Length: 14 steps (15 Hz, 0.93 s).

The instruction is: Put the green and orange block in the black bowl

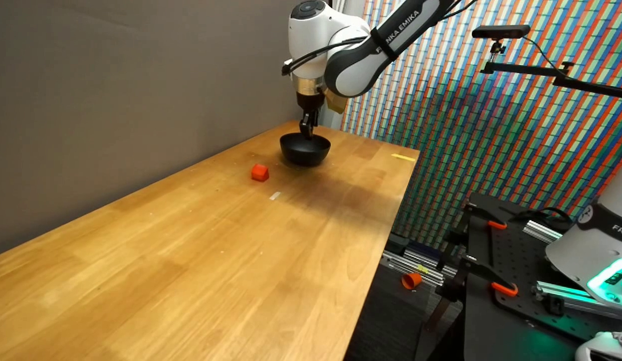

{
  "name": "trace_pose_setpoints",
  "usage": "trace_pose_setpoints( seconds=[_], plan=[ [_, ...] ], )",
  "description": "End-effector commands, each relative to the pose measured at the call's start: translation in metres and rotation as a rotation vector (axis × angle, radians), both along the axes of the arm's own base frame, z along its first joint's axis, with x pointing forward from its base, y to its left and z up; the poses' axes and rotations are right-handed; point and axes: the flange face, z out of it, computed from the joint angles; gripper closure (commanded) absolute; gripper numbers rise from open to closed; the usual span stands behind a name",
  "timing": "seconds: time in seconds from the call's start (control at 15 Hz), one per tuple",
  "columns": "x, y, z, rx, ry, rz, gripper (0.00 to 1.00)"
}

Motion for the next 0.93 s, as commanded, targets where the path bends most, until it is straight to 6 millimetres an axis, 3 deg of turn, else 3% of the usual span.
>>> trace_pose_setpoints(
  seconds=[0.0, 0.07, 0.27, 0.53, 0.67, 0.87],
  plan=[
    [0.008, 0.009, 0.001, 0.024, -0.029, 0.029, 0.06],
    [0.004, 0.021, 0.005, 0.054, -0.017, 0.037, 0.01],
    [-0.006, 0.07, 0.014, 0.167, 0.044, 0.06, 0.0],
    [-0.005, 0.133, 0.016, 0.262, 0.077, 0.135, 0.0],
    [-0.001, 0.151, 0.008, 0.251, 0.087, 0.176, 0.0],
    [0.01, 0.159, -0.01, 0.231, 0.089, 0.217, 0.0]
  ],
)
